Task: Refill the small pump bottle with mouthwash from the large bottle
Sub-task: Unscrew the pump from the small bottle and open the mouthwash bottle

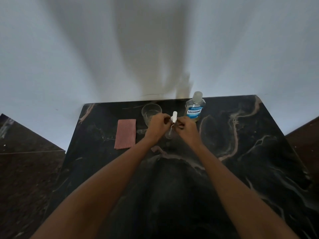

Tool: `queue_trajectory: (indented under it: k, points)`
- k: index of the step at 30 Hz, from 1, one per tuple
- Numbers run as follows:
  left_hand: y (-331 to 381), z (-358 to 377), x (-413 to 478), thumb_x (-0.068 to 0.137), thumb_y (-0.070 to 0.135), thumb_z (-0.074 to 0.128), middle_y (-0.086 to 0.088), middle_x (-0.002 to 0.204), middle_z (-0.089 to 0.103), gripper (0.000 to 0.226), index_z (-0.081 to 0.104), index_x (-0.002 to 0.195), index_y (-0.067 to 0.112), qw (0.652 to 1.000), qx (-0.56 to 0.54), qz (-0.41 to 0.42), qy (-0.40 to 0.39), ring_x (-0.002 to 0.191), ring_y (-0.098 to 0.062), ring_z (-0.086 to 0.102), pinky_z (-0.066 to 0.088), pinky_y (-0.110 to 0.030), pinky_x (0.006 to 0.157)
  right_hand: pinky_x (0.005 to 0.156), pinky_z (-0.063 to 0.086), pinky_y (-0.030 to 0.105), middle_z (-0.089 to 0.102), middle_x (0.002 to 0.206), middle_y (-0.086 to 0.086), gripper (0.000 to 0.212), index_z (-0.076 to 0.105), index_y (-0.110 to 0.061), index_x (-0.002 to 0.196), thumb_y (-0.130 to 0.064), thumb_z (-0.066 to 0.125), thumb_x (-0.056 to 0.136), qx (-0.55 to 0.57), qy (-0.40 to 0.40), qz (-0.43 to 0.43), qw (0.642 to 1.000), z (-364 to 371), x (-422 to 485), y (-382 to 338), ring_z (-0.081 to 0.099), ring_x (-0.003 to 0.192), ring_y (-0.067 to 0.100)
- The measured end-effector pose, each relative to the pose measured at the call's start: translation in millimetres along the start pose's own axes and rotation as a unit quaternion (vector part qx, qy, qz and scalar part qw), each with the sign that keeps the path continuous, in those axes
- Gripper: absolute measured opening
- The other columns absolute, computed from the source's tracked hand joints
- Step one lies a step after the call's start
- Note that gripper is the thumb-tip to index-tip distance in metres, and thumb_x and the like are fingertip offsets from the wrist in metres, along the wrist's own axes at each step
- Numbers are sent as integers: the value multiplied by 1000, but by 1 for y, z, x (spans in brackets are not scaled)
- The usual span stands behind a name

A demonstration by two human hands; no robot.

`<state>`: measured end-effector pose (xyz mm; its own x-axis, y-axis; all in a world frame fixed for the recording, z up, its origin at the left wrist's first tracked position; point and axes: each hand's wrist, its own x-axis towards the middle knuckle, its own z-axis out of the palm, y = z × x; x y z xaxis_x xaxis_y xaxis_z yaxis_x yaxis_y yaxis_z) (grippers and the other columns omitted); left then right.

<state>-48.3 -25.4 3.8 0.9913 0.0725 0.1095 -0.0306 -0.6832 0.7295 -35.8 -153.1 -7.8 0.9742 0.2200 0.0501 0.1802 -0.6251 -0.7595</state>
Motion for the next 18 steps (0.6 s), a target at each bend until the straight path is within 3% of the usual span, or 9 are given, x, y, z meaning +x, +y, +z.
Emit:
queue_trajectory:
  k: [4,7,9,15,18]
  points:
    - [6,0,-30,84,11,61,-17,96,67,21,63,102,-1,1000,-16,14,1,86,-20,61,50,-28,81,88,48,26,60,111,17,25,59,2,108,-6,62,84,42,-3,3,999,-2,-28,2,58,99,21]
    - [8,0,-50,83,12,62,-16,95,67,21,64,101,1,1000,-22,11,5,86,-20,62,52,-34,81,74,44,4,59,106,12,25,60,0,105,-7,64,82,63,1,-1,998,-2,-47,4,54,85,7]
    - [7,2,-62,83,13,63,-15,95,67,21,64,101,2,1000,-23,5,1,87,-19,62,52,-35,81,69,38,-3,60,103,11,24,62,0,103,-6,65,81,57,-3,-2,998,-1,-58,7,51,83,6]
    - [-1,8,-91,82,13,64,-11,94,66,18,64,98,5,1000,-22,-5,-15,84,-16,62,53,-34,80,69,40,-3,59,101,10,26,63,1,102,0,68,77,78,-38,1,996,4,-81,15,54,80,3]
    - [-5,12,-101,81,15,65,-9,94,67,18,65,97,7,999,-28,-18,-14,80,-10,60,51,-19,73,69,41,-1,61,99,10,24,65,0,100,-1,68,76,93,-33,8,995,7,-90,18,55,78,3]
